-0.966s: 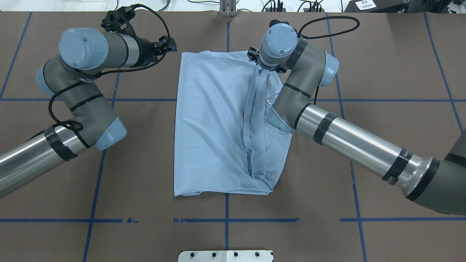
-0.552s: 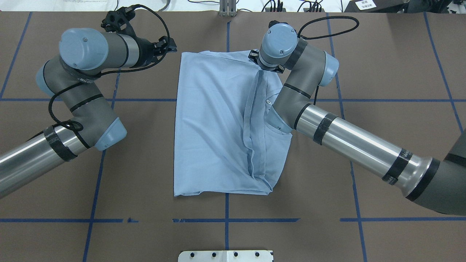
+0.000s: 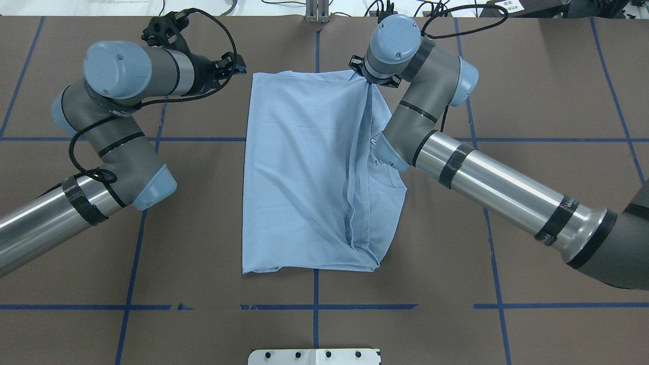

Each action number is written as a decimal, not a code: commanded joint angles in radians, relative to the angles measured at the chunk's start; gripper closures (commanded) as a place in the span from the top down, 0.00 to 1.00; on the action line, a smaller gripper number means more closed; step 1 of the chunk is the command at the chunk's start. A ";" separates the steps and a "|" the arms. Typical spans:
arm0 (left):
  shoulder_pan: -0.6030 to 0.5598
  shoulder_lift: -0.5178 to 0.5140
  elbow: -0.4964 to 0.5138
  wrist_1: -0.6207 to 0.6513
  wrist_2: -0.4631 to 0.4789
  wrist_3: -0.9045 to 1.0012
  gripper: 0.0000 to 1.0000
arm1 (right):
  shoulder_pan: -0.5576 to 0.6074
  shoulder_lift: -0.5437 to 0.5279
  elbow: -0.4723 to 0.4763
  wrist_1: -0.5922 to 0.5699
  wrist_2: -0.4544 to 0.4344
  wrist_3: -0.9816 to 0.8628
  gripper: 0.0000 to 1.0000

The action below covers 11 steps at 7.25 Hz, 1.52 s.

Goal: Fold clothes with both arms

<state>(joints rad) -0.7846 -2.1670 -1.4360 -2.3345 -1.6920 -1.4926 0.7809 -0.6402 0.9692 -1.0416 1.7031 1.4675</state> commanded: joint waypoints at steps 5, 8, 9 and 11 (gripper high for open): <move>0.008 0.000 0.031 -0.008 0.000 0.000 0.77 | 0.043 0.005 -0.055 0.000 -0.005 -0.105 0.00; 0.024 0.001 0.032 -0.008 0.000 -0.031 0.77 | 0.046 0.005 -0.109 0.002 -0.049 -0.162 0.14; 0.024 0.001 0.034 -0.008 0.000 -0.031 0.77 | 0.046 0.004 -0.116 0.002 -0.049 -0.170 0.38; 0.024 0.000 0.032 -0.008 0.000 -0.034 0.77 | 0.054 -0.012 -0.048 0.005 -0.034 -0.156 0.46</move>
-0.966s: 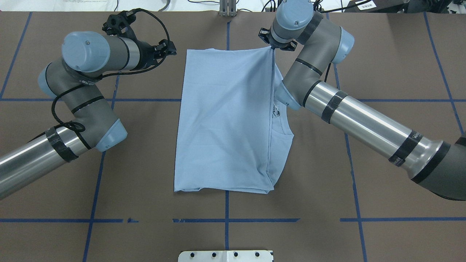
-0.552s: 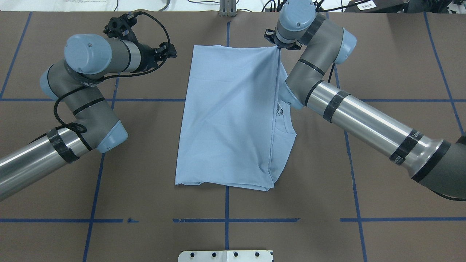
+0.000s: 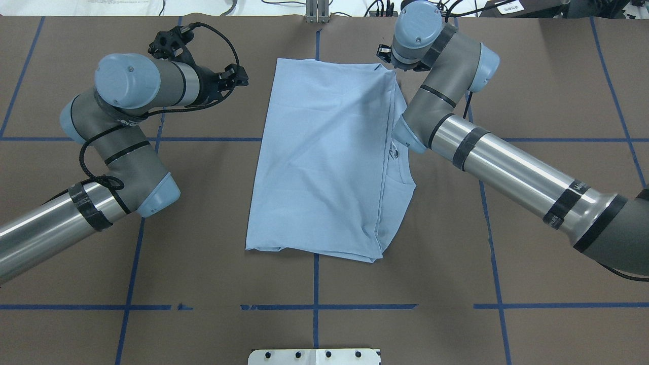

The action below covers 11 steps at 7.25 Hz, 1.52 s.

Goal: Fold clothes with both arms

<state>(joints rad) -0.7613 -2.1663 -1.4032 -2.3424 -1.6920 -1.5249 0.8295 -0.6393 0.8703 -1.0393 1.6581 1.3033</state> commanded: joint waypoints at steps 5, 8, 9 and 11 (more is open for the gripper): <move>0.000 -0.001 -0.019 0.000 -0.014 0.009 0.76 | -0.238 -0.501 0.821 -0.082 -0.013 0.472 0.70; -0.003 0.076 -0.148 0.017 -0.170 0.014 0.73 | -0.524 -0.528 1.007 -0.404 -0.203 0.681 0.76; -0.006 0.113 -0.196 0.020 -0.185 0.014 0.73 | -0.564 -0.525 1.001 -0.404 -0.225 0.732 0.77; -0.006 0.123 -0.232 0.064 -0.176 0.011 0.73 | -0.572 -0.528 0.992 -0.406 -0.227 0.735 0.80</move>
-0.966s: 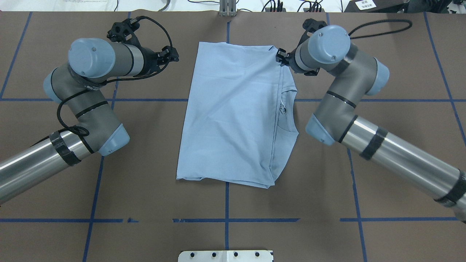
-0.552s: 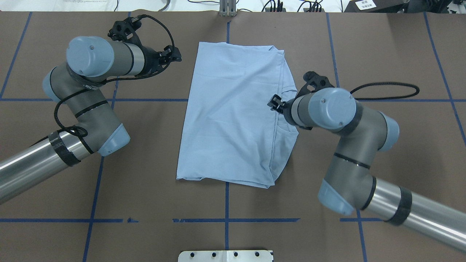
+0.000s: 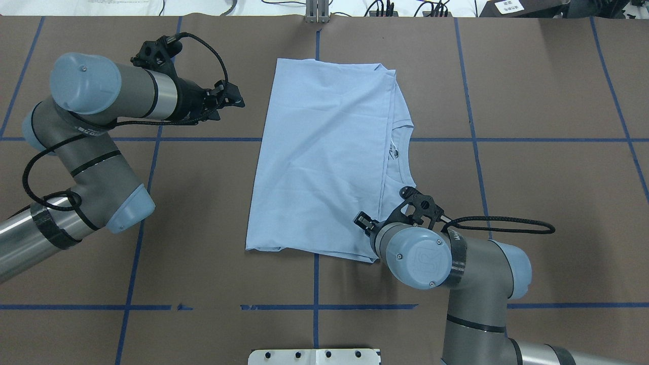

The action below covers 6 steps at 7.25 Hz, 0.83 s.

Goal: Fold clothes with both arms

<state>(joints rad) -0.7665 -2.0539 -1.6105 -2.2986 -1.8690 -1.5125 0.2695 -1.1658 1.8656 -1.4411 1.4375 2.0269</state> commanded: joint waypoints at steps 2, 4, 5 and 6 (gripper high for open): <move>-0.001 0.011 -0.025 0.022 0.004 -0.002 0.73 | -0.013 0.003 -0.026 -0.002 -0.005 0.012 0.82; -0.001 0.011 -0.025 0.022 0.005 -0.003 0.73 | -0.015 0.005 -0.031 -0.004 -0.005 0.013 0.81; -0.001 0.011 -0.025 0.022 0.005 -0.002 0.73 | -0.016 0.002 -0.036 -0.004 -0.005 0.012 0.81; -0.001 0.011 -0.025 0.021 0.005 -0.003 0.73 | -0.018 -0.002 -0.037 -0.007 -0.005 0.012 0.80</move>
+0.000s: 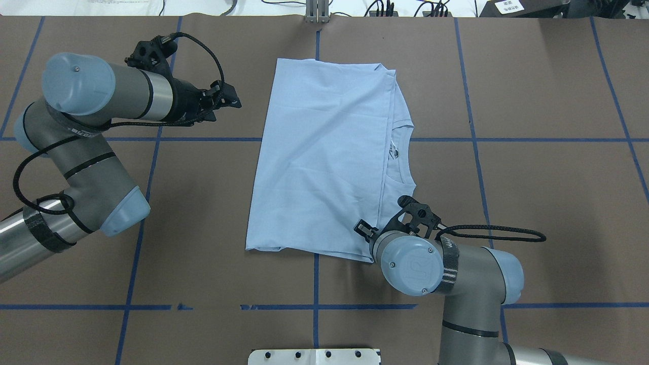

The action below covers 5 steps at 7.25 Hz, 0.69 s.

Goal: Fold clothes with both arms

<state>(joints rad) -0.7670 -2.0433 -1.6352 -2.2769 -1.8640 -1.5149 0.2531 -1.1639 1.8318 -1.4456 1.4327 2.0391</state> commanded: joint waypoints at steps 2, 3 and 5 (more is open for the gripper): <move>0.000 0.000 -0.002 -0.001 -0.001 -0.001 0.73 | -0.002 -0.002 -0.002 -0.006 0.002 0.035 0.25; 0.000 0.000 -0.002 -0.001 -0.001 -0.001 0.73 | -0.003 -0.002 -0.002 -0.006 0.003 0.035 0.00; -0.002 0.000 -0.002 -0.001 -0.001 -0.001 0.73 | -0.003 0.001 -0.003 -0.006 0.005 0.035 0.00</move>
<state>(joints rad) -0.7679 -2.0433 -1.6367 -2.2780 -1.8653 -1.5149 0.2509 -1.1650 1.8293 -1.4512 1.4365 2.0728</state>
